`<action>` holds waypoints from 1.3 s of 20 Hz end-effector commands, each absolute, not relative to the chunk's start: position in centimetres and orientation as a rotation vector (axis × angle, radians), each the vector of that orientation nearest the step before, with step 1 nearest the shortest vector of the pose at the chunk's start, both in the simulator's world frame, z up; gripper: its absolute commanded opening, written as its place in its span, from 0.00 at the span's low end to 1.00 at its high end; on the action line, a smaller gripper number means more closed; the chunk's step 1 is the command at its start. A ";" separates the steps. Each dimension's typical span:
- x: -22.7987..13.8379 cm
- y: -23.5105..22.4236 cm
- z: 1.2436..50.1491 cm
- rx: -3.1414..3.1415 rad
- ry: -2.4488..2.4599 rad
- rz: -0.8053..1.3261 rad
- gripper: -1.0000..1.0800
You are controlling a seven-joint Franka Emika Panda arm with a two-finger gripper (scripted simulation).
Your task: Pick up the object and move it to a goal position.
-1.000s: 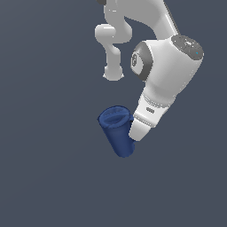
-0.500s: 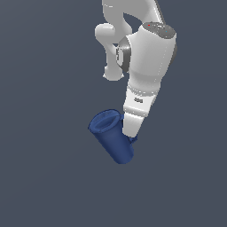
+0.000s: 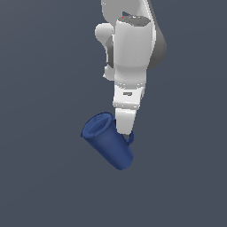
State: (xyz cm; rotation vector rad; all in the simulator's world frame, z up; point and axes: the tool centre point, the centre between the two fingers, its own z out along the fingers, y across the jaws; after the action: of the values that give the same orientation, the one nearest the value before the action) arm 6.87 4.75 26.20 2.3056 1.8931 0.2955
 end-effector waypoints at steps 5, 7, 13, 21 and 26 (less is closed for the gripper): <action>7.4 3.3 27.2 2.207 1.983 0.397 0.00; 7.6 2.9 27.4 2.179 2.009 0.425 0.00; 8.0 2.0 27.9 2.105 2.075 0.497 0.00; 8.5 1.2 28.3 2.042 2.129 0.556 0.00; 8.6 1.0 28.4 2.025 2.144 0.572 0.00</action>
State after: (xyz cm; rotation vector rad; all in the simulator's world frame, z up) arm 8.49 1.02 28.17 2.0340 2.1413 0.5642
